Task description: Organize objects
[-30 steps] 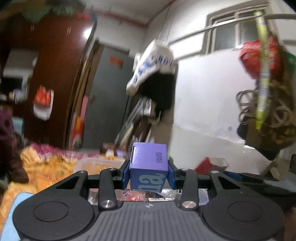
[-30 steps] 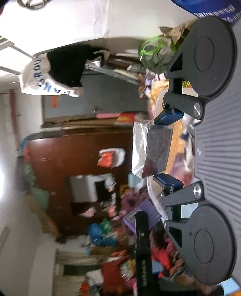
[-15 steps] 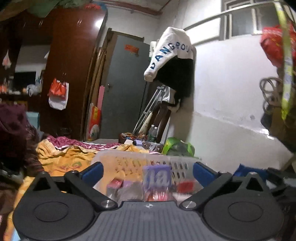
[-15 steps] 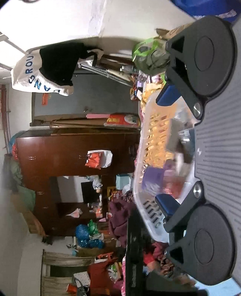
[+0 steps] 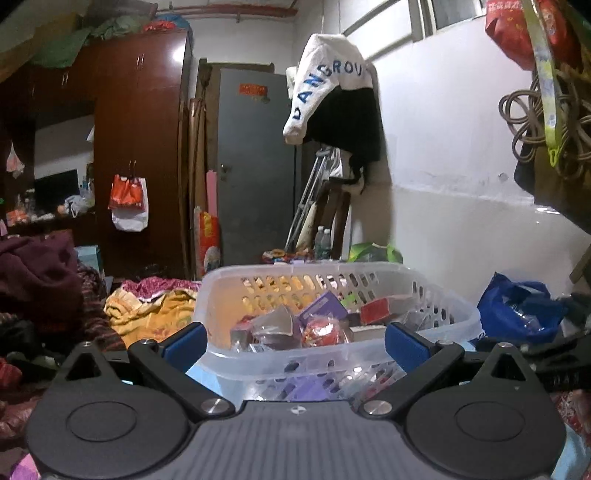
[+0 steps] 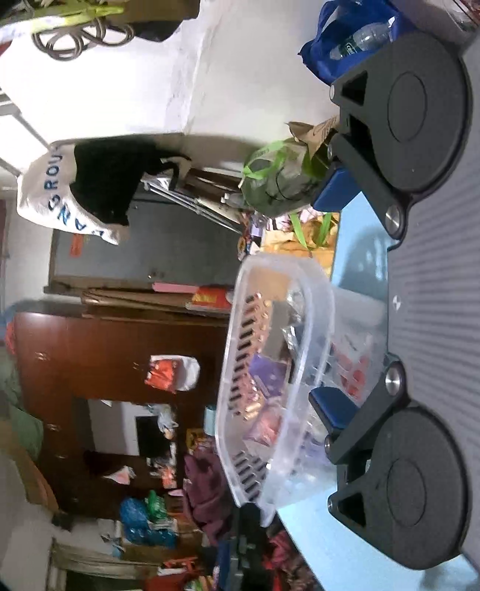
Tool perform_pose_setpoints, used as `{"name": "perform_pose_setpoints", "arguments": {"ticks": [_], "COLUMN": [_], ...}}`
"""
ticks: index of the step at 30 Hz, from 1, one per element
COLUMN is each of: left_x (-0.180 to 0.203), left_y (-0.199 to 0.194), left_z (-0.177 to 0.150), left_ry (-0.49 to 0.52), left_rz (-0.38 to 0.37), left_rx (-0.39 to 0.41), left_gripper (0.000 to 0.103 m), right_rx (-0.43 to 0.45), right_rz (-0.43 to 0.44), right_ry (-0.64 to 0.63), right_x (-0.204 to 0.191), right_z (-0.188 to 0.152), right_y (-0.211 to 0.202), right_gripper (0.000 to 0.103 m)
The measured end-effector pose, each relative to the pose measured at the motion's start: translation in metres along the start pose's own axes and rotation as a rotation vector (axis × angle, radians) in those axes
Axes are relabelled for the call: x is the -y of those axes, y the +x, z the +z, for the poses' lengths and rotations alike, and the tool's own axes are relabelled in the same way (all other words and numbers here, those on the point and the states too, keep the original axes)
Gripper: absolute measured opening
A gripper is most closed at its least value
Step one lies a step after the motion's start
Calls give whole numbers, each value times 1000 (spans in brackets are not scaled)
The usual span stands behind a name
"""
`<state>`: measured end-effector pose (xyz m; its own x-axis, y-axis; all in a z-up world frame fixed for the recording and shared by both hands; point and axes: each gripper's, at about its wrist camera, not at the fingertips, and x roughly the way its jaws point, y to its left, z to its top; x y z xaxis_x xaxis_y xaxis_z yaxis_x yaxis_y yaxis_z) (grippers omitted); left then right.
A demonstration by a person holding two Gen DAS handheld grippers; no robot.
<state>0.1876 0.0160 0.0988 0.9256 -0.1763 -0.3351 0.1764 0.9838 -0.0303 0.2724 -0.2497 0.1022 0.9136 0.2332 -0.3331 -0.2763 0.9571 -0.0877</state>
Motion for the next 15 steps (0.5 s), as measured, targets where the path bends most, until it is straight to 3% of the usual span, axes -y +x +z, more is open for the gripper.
{"name": "perform_pose_setpoints", "arguments": {"ticks": [15], "left_x": [9], "left_y": [5], "left_z": [-7], "left_ry": [5], "left_rz": [15], "left_rx": [-42], "left_gripper": [103], "right_rx": [0], "right_rz": [7], "right_ry": [49], "right_x": [13], "right_z": [-6], "right_y": [-3], "right_gripper": [103]}}
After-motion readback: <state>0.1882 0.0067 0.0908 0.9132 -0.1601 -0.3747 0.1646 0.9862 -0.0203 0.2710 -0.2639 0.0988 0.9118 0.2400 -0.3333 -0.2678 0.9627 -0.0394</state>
